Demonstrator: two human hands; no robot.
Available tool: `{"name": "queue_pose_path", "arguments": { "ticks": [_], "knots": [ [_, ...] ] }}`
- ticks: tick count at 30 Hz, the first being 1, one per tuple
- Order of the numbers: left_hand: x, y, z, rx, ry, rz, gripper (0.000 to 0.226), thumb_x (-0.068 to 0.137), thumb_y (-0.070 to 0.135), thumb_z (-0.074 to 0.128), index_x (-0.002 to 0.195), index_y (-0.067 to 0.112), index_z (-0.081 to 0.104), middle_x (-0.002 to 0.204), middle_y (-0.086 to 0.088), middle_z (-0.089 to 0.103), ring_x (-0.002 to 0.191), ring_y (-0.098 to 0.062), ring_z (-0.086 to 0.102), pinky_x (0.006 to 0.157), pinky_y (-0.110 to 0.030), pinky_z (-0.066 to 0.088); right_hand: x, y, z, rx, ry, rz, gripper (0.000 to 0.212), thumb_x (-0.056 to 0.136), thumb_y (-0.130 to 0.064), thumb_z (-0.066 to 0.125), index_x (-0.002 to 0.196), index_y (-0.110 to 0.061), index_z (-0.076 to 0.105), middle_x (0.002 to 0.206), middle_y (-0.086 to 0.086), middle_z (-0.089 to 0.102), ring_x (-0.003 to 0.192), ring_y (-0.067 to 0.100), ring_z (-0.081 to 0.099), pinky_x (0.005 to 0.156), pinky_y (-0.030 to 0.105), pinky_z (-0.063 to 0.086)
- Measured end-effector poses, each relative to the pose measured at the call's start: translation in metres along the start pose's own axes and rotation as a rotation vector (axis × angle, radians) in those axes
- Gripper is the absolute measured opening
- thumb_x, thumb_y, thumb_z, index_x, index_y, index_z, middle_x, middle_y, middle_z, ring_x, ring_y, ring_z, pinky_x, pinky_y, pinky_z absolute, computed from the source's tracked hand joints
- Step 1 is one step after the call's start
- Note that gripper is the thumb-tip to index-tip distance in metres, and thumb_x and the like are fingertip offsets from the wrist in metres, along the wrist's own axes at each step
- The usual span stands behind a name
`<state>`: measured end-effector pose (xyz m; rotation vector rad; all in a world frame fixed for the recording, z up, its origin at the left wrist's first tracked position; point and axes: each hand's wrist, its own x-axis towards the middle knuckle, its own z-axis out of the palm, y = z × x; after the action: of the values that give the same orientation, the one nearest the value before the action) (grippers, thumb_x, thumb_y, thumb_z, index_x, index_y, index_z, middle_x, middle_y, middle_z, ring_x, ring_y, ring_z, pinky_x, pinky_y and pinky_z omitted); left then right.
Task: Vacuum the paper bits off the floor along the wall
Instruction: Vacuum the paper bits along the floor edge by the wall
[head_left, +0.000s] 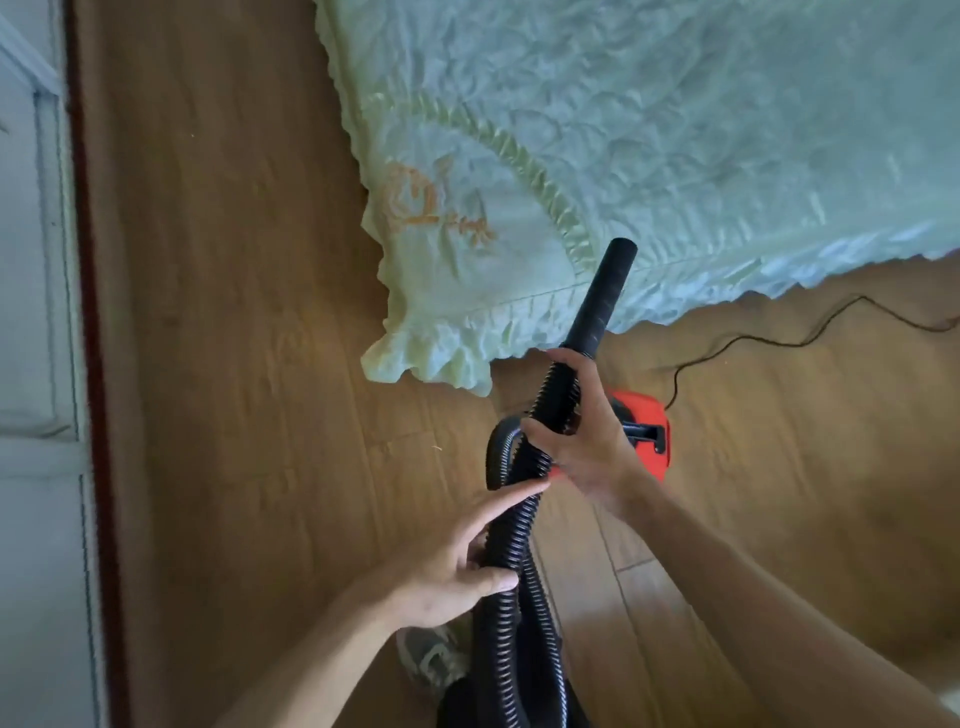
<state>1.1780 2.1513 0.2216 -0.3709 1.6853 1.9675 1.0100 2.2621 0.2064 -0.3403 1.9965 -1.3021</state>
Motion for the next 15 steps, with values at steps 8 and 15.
{"name": "queue_pose_path", "arguments": {
  "ticks": [8,15],
  "knots": [
    [0.062,-0.014,0.070,0.260,-0.145,0.007,0.082,0.090,0.006,0.066,0.141,0.061,0.031,0.149,0.032,0.027,0.135,0.016,0.027,0.112,-0.014,0.032,-0.058,0.068,-0.073,0.067,0.290,0.065,0.063,0.082,-0.008,0.073,0.132,-0.030,0.040,0.094,-0.013,0.057,0.081,0.006,0.062,0.071,0.021,0.055],
    [0.096,-0.029,0.129,0.379,-0.162,0.017,0.081,0.085,0.009,0.067,0.141,0.056,0.034,0.146,0.016,0.040,0.130,0.008,0.039,0.098,0.002,0.028,-0.091,0.113,-0.113,0.152,0.415,0.176,0.059,0.083,0.001,0.066,0.128,-0.029,0.043,0.089,-0.001,0.053,0.064,-0.007,0.053,0.063,0.011,0.050]
  ]
}}
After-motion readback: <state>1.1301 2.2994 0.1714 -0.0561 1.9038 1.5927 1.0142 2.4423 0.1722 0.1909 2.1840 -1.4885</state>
